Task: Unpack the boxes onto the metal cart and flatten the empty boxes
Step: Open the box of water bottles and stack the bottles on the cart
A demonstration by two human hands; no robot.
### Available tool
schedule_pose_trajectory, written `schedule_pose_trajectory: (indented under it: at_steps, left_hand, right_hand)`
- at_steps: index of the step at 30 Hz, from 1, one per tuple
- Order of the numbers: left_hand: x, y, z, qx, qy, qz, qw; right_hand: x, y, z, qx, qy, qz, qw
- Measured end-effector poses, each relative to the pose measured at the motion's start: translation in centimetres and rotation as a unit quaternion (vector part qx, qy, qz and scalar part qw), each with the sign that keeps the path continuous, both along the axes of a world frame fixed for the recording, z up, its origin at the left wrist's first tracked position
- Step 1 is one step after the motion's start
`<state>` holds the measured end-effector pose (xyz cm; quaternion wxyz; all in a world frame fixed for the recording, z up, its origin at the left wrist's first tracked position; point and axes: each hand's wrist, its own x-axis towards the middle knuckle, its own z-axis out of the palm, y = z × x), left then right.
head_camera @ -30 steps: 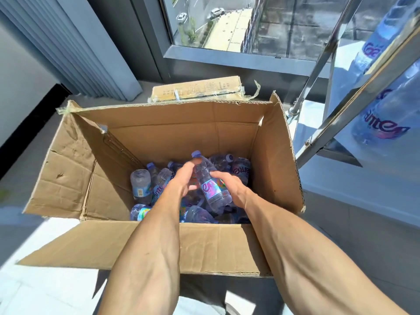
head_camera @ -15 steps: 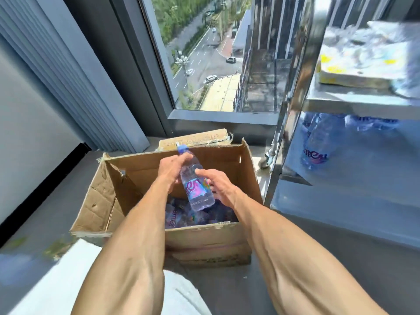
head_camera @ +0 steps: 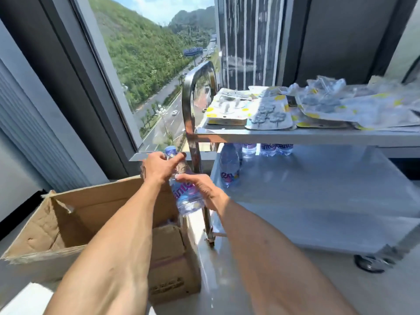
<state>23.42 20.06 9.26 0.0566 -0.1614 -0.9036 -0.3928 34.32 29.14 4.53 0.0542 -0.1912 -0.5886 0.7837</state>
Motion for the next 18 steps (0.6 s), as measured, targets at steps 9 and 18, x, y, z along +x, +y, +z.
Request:
schedule_pose_trajectory:
  at_steps: [9,18]
  left_hand:
    - [11.1,7.1,-0.9,-0.001,0.022,-0.010,1.000]
    - [16.3,12.6,-1.0,0.014,-0.063,-0.081,0.995]
  right_hand:
    - [10.4,6.2,-0.2,0.058,-0.005,-0.045,0.997]
    - [16.7,10.1,0.5,0.089,-0.046,-0.142,0.985]
